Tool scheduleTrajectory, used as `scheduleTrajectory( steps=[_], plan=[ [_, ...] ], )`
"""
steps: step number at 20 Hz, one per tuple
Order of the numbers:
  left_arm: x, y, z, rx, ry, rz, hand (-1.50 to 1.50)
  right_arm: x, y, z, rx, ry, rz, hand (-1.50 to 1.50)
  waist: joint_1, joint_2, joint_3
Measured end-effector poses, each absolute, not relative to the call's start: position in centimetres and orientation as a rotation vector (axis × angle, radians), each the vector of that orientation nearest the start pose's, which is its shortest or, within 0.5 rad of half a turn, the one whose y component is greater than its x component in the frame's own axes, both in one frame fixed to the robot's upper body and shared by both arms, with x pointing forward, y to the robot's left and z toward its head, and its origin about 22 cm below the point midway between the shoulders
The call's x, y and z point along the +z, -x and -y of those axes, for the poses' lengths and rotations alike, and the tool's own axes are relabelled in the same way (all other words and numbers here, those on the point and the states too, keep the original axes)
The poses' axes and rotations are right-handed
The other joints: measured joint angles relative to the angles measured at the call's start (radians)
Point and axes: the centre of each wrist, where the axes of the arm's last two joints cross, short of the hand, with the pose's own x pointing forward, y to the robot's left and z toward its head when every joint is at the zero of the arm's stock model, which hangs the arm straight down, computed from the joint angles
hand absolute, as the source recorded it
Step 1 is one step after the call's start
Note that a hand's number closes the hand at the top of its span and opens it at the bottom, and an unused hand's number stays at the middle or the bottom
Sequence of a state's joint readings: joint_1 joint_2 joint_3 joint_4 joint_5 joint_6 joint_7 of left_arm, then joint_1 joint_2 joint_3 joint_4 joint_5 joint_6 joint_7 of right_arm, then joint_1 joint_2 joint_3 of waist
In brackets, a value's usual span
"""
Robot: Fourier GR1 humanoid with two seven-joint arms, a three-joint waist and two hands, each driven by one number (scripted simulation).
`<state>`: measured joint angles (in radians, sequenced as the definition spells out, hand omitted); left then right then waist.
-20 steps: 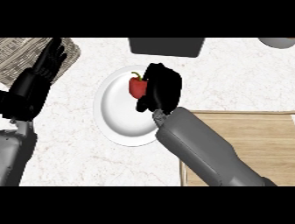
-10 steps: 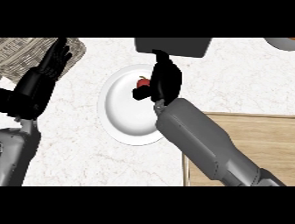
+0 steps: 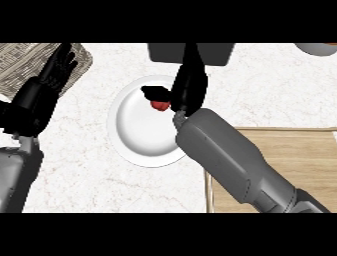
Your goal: Pick the bell pepper from the tray and place it in the plate
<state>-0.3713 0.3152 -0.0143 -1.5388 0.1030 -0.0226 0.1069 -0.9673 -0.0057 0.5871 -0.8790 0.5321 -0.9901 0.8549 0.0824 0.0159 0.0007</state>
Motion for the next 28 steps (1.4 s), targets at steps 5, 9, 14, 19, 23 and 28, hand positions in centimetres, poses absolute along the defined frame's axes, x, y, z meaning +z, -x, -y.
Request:
scheduleTrajectory(
  steps=[5, 9, 14, 19, 23, 28],
  plan=[
    [10.3, -31.1, -26.7, -0.269, -0.098, 1.757, 0.0, 8.5, -35.9, 1.5, -0.01, 0.729, 1.58, -1.5, -0.038, -0.01, 0.0],
    [10.3, -30.2, -27.6, -0.252, -0.13, 1.748, 0.0, 7.1, -34.1, 2.4, -0.081, 0.683, 1.596, -1.5, -0.066, -0.017, 0.0],
    [10.2, -29.6, -28.6, -0.232, -0.15, 1.739, 0.0, 5.3, -30.5, 5.3, -0.129, 0.66, 1.628, -1.5, -0.09, -0.021, -0.001],
    [10.8, -29.4, -28.3, -0.22, -0.156, 1.743, 0.0, 4.7, -26.1, 9.4, -0.13, 0.655, 1.636, -1.5, -0.098, -0.022, -0.001],
    [10.4, -29.2, -28.5, -0.224, -0.157, 1.746, 0.0, 5.0, -23.3, 12.6, -0.133, 0.67, 1.632, -1.5, -0.095, -0.02, -0.001],
    [9.9, -29.8, -28.7, -0.227, -0.15, 1.741, 0.0, 5.6, -20.2, 14.7, -0.123, 0.676, 1.642, -1.5, -0.092, -0.018, -0.001]
  ],
)
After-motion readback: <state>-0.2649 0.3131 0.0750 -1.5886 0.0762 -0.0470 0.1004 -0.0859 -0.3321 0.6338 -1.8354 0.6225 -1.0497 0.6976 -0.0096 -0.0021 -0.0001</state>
